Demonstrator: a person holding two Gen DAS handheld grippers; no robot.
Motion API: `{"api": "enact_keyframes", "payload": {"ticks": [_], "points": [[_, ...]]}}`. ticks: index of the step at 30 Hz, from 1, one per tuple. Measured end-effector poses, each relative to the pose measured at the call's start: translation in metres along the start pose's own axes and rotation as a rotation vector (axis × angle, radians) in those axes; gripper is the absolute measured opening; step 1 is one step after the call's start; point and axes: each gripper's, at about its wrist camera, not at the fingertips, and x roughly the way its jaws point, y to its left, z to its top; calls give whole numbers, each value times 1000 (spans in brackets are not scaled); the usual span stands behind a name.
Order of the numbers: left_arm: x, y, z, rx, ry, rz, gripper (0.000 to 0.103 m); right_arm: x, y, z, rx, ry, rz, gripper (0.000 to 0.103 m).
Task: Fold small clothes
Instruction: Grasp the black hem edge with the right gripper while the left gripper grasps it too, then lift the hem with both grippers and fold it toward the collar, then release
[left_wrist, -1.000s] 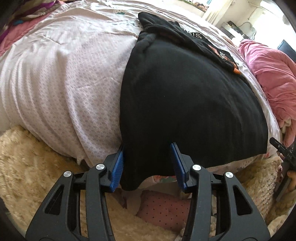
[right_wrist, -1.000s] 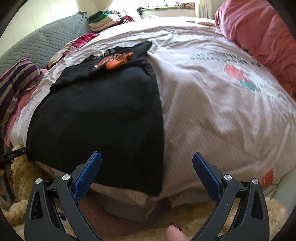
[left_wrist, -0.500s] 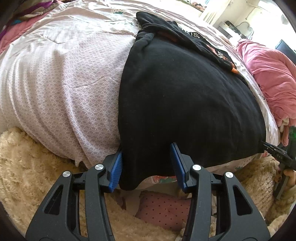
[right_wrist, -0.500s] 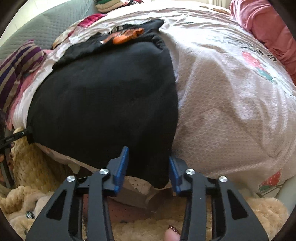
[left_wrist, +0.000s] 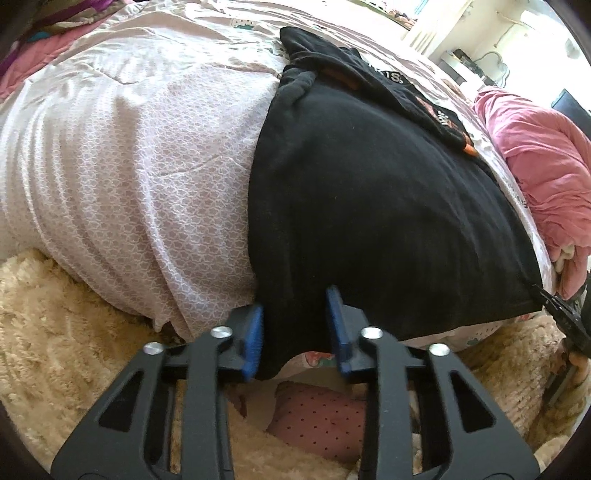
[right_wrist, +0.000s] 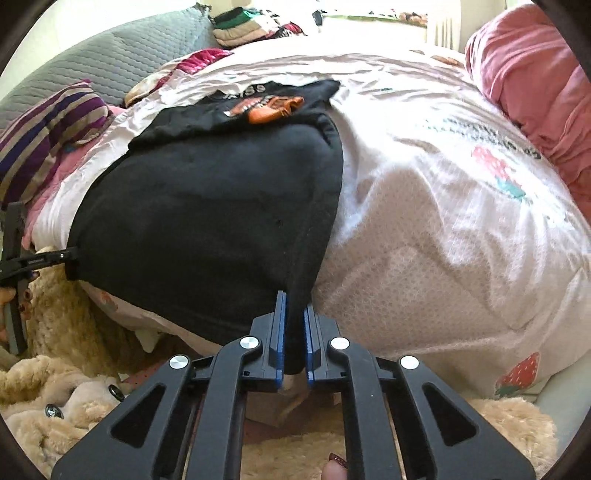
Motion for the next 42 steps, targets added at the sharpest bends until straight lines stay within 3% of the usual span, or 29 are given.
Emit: {"api": "enact_keyframes", "payload": {"ticks": [4, 10, 26, 42], "points": [[-11, -3, 0, 4, -22, -16, 5, -5, -2, 2, 23, -24, 27, 7], [-37, -8, 2, 4, -71, -67, 4, -16, -8, 8, 54, -74, 64, 7], [-81, -21, 32, 7, -199, -97, 4, -45, -26, 27, 151, -193, 162, 7], [-104, -33, 73, 41, -297, -89, 3, -57, -29, 59, 198, -278, 154, 7]]}}
